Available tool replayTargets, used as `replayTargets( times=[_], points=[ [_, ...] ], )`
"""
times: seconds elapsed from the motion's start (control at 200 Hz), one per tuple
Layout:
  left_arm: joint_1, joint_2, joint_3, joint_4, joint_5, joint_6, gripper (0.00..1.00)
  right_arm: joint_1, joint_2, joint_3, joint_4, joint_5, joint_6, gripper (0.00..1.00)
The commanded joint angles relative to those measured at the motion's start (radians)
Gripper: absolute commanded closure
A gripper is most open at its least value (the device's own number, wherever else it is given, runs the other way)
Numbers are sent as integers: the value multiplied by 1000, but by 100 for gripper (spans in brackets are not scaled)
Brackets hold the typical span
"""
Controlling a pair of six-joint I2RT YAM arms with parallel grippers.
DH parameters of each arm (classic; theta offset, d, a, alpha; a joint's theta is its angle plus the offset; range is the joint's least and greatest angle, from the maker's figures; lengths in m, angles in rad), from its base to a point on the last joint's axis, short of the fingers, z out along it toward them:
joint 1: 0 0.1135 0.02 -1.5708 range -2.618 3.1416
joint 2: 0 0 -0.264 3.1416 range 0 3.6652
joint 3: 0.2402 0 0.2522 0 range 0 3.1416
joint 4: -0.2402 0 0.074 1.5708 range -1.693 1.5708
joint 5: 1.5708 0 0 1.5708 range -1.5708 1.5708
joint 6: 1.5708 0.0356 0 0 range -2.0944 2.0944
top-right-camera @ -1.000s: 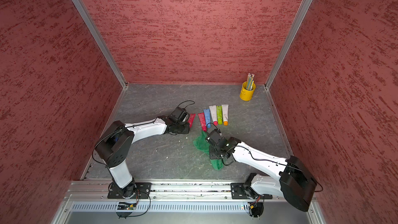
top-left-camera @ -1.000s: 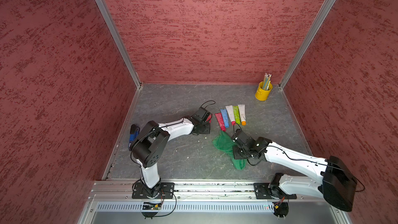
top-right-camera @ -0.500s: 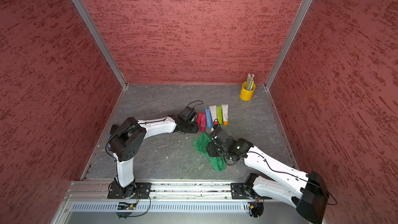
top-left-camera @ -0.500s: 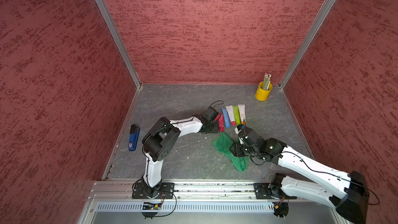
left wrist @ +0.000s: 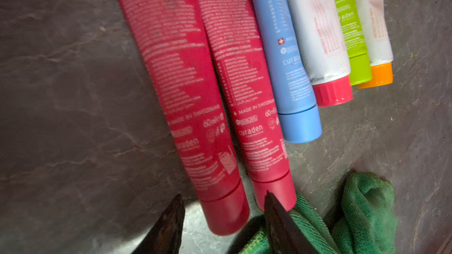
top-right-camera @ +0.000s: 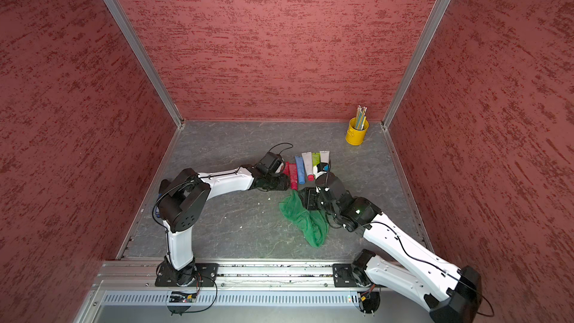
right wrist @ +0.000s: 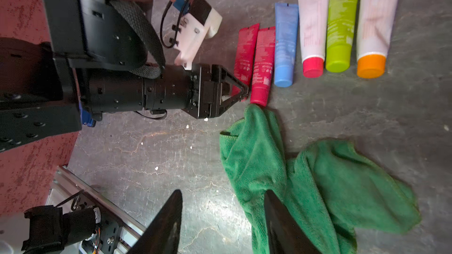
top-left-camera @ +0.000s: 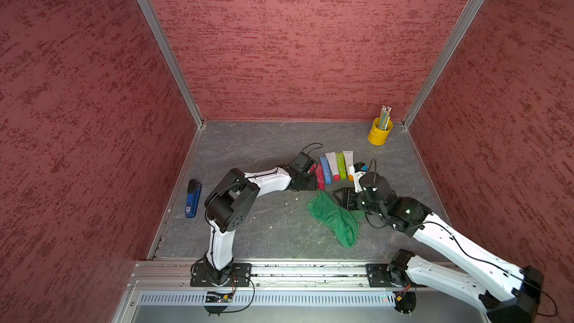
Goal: Wipe the surface of the toothpaste tube
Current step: Place the toothpaste at the center of the board, then reset both arms
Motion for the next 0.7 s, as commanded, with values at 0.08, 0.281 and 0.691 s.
replayTargets(
  times=[0.08,0.281,0.691],
  points=[
    [13,-105,-54,72,2,20,43,-40,4,28,74,21,-42,48],
    [7,-315,-164,137,-153,86,36,-146,33,-12,220,28,-80,41],
    [539,-754,-508,284,-188,329,17,-394,163,-148,752,375,-274,1]
  ],
)
